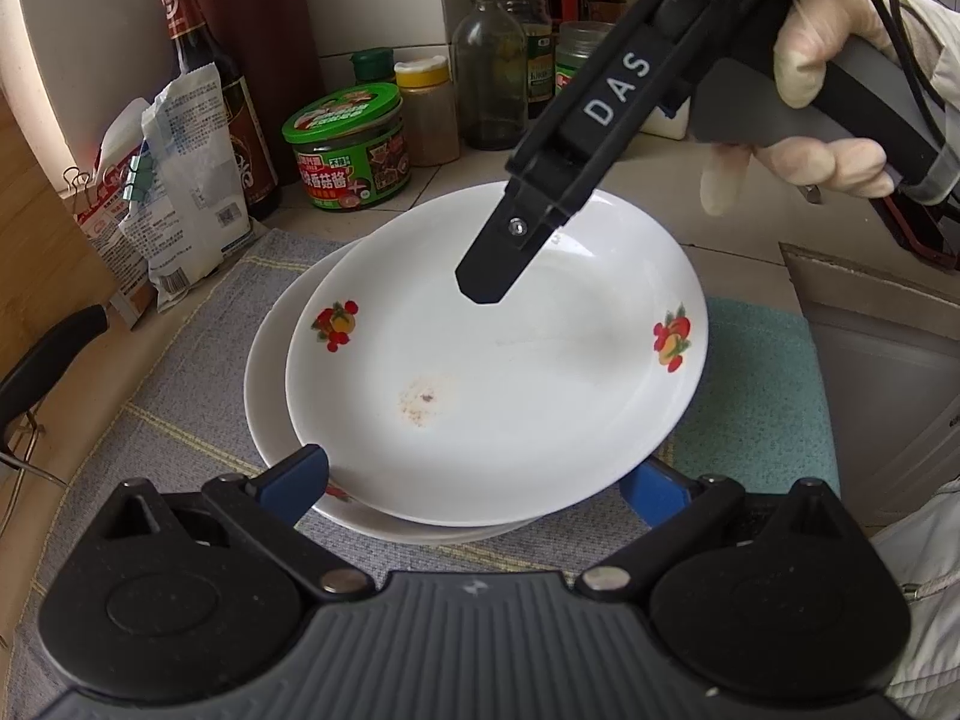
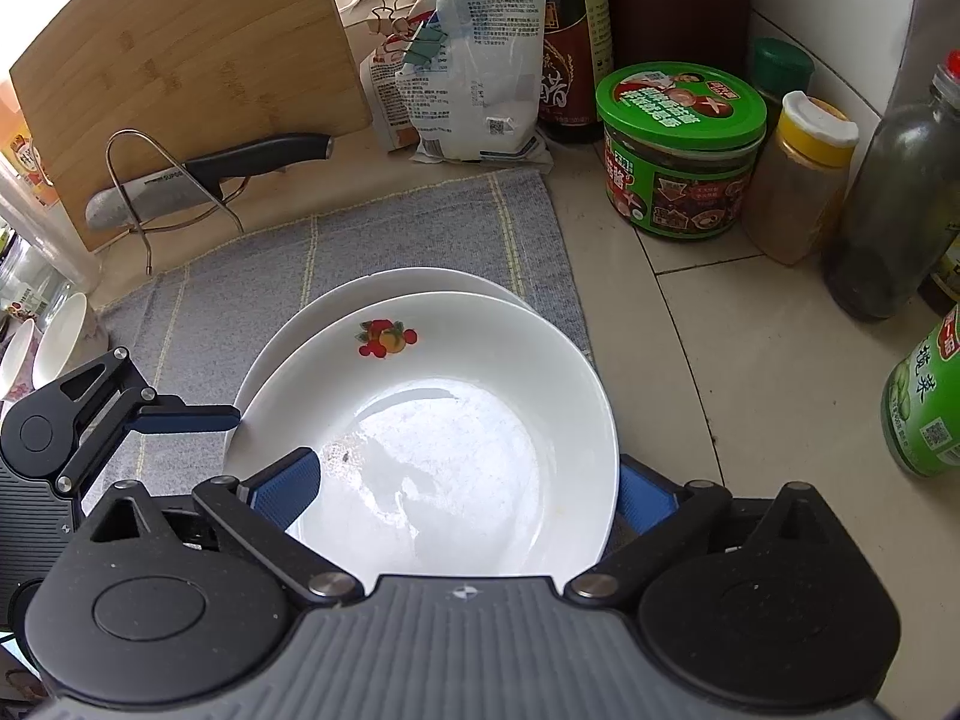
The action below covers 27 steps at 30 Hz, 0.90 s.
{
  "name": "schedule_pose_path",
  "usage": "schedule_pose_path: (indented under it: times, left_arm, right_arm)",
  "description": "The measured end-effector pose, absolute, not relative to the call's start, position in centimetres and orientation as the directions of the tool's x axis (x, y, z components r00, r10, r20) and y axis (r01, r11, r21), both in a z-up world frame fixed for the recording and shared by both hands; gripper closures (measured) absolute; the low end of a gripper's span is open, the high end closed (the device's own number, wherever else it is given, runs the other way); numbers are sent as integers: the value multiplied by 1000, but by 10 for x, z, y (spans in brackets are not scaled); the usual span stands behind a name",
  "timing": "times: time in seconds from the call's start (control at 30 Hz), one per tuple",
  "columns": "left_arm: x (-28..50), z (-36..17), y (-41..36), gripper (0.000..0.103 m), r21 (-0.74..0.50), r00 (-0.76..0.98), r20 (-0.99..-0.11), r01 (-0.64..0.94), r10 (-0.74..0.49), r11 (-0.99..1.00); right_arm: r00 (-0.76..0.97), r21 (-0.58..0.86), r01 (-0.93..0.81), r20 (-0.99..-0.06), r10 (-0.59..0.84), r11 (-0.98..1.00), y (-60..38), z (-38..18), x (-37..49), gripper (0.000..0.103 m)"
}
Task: Organize plates and bowls
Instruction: 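Lower the fruit-print plate onto the stacked white plates with the right gripper, then open the right gripper and release the plate on the stack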
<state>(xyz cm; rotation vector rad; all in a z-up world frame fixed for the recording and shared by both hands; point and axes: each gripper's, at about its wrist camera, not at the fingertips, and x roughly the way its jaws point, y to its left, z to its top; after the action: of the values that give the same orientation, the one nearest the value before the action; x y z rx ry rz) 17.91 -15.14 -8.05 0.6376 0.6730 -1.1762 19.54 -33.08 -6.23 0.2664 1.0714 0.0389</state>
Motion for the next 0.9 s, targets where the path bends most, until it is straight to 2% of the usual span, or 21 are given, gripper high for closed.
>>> schedule_pose_path:
  times: [0.7,0.9]
  left_arm:
    - [180,-83,-143,1,130,301,-744,941,-597,313]
    - [186,-75,-133,1,64,311,-707,923,-635,380]
  right_arm:
    - [498,225,62,-851,165,972,-326,-60,191,0]
    - [543,176,21,-829,136,984,-314,-51,188,0]
